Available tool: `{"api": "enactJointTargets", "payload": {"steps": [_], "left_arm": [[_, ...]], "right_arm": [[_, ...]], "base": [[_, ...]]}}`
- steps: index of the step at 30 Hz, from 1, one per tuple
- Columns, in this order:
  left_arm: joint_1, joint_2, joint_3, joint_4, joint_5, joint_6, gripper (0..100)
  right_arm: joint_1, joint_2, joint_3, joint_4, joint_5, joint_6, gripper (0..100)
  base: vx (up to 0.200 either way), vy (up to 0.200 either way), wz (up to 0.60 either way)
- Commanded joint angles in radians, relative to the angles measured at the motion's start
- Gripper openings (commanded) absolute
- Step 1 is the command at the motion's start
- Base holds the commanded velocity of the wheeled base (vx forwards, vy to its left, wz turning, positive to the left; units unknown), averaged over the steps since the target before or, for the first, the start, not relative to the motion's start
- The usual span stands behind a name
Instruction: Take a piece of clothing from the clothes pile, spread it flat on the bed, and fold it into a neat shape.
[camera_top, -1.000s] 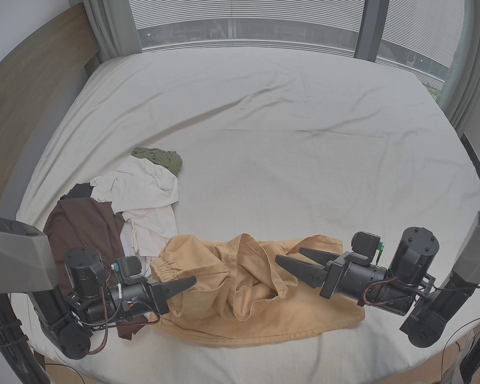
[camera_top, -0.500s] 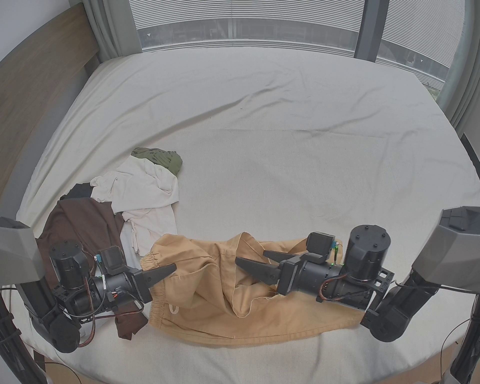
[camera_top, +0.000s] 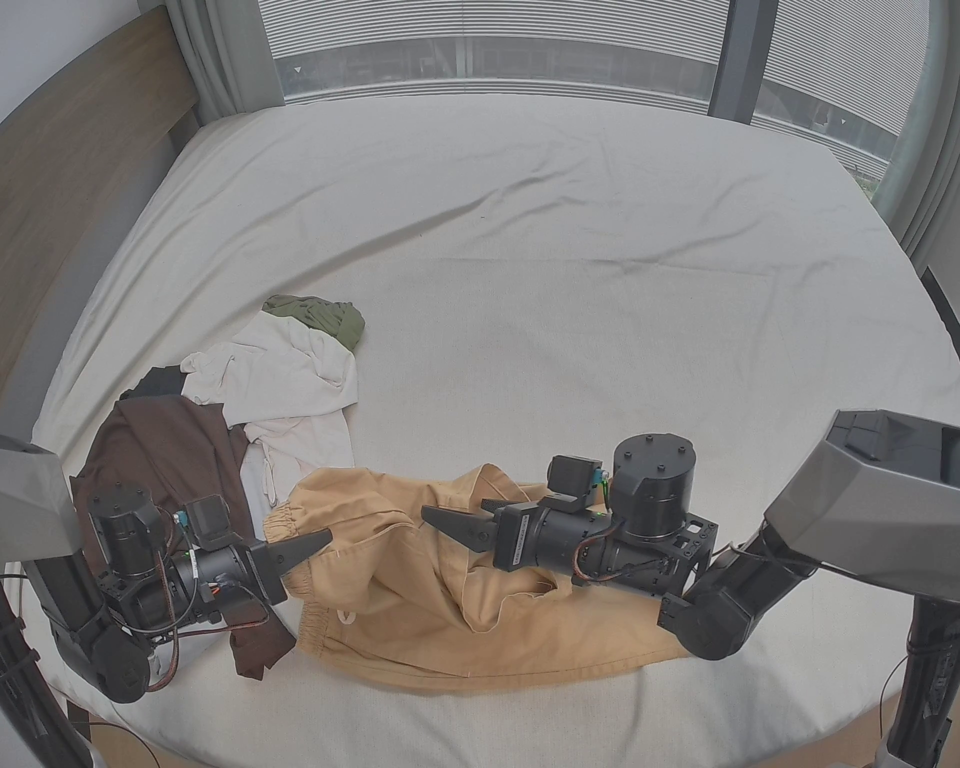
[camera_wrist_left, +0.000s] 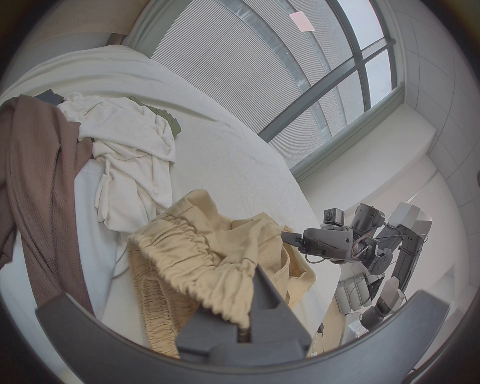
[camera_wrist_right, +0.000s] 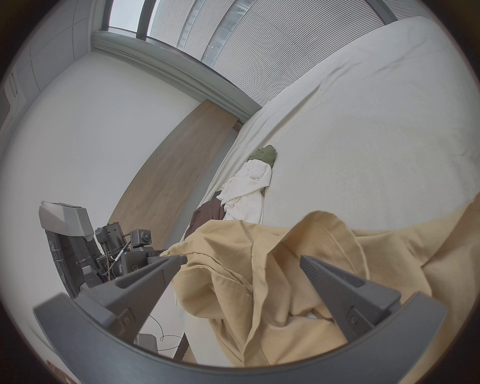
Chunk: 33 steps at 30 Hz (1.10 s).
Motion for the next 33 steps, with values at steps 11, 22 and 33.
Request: {"api": "enactJointTargets", "payload": {"steps": [11, 22, 33], "left_arm": [[0.026, -0.001, 0.012, -0.001, -0.002, 0.011, 0], [0.024, 0.0, 0.009, -0.001, -0.002, 0.011, 0], [0.022, 0.005, -0.011, -0.001, 0.001, 0.011, 0]], "right_arm": [[-0.004, 0.091, -0.135, 0.059, -0.002, -0.001, 100], [-0.008, 0.125, -0.178, 0.06, -0.009, -0.004, 0], [-0.033, -0.035, -0.017, 0.048, -0.012, -0.001, 0]], "base": [[0.0, 0.0, 0.0], [0.0, 0.0, 0.0], [0.0, 0.0, 0.0]]}}
